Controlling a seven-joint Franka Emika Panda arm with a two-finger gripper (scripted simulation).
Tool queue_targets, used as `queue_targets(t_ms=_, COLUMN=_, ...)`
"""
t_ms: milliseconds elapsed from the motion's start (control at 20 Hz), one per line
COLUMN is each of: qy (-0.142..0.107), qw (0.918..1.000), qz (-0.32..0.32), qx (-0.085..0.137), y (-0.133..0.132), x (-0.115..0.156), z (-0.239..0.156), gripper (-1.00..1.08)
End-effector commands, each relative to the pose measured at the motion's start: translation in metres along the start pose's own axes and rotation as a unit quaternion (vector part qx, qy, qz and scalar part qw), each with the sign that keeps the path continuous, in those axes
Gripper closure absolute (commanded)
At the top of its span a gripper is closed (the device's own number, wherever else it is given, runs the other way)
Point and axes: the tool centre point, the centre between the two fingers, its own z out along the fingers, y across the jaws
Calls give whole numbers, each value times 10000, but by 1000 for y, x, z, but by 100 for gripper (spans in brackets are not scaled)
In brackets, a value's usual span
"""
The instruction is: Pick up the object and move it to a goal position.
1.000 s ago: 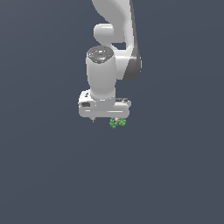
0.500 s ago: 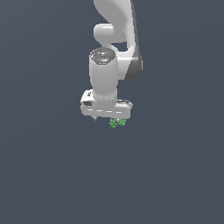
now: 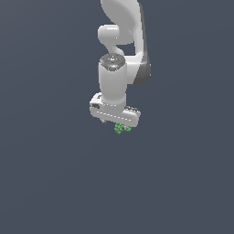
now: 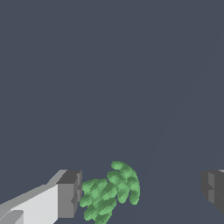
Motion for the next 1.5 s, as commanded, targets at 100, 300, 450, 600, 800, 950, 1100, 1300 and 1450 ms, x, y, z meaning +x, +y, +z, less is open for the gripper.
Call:
queue_targets(t_ms=100, qy=-25, qw=9984, qz=558, qx=-4, y=-4, x=-9, z=7, gripper=-92)
queue_targets(t_ms=300, qy=-47, qw=9945, qz=1049, qx=-11, y=-7, x=-17, z=12, gripper=-92)
queue_targets(t_ms=450, qy=-62, qw=9899, qz=1416, qx=-18, y=-9, x=-24, z=17, gripper=-92)
queue_targets(t_ms=600, qy=-76, qw=9840, qz=1781, qx=-27, y=-11, x=-30, z=21, gripper=-92)
queue_targets(t_ms=800, qy=-94, qw=9739, qz=2266, qx=-41, y=-13, x=-38, z=26, gripper=-92)
queue_targets(t_ms=950, qy=-105, qw=9648, qz=2627, qx=-54, y=-15, x=-44, z=30, gripper=-92)
queue_targets(t_ms=1100, qy=-115, qw=9544, qz=2984, qx=-67, y=-16, x=-51, z=34, gripper=-92)
queue_targets(t_ms=1300, qy=-127, qw=9383, qz=3454, qx=-87, y=-18, x=-59, z=39, gripper=-92)
queue_targets(t_ms=1450, qy=-133, qw=9256, qz=3782, qx=-102, y=-19, x=-65, z=43, gripper=-92)
